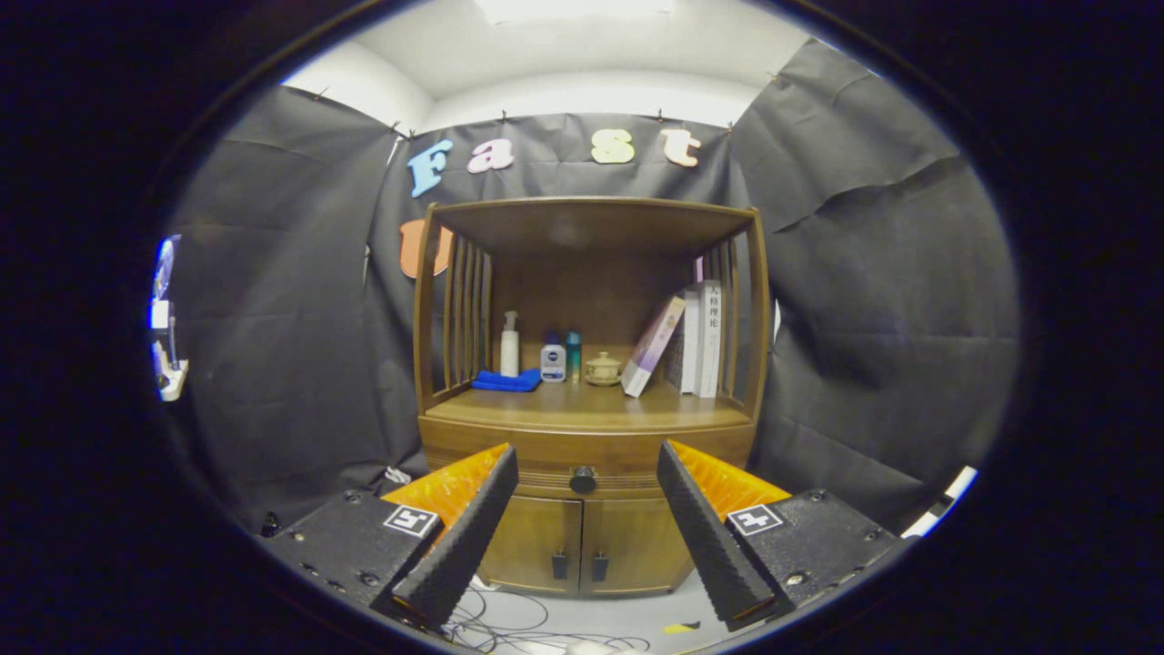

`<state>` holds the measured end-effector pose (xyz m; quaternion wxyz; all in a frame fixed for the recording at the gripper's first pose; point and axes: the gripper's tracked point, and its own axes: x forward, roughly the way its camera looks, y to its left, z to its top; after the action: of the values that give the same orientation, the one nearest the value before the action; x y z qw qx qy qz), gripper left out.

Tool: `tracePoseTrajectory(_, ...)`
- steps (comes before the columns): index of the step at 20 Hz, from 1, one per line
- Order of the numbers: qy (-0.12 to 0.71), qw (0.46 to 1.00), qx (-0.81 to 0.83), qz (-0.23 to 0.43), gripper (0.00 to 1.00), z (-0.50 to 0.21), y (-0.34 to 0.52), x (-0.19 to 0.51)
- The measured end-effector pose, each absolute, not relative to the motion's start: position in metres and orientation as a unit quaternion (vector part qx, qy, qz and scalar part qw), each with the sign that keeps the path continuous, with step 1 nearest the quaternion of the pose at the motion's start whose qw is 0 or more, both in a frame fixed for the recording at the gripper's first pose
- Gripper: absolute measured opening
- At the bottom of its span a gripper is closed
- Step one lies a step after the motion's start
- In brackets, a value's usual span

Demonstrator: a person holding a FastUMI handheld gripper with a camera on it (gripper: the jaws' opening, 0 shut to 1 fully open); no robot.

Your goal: Pull open the drawer, take out the items inside it, and place them on the countertop above the cabinet.

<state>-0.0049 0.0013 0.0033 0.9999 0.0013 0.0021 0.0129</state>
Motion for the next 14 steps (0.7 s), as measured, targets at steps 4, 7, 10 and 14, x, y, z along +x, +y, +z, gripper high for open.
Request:
tracePoseTrajectory(4,0.003,1.0,0.004,0.012,1.0,0.0023,0.0004,-0.0049)
tracePoseTrajectory(7,0.002,1.0,0.004,0.01,1.0,0.002,0.0007,-0.0043)
tracePoseTrajectory(10,0.0,1.0,0.003,0.01,1.0,0.0022,0.001,-0.0039)
tracePoseTrajectory(14,0.003,1.0,0.001,0.013,1.0,-0.0025,0.0005,-0.001)
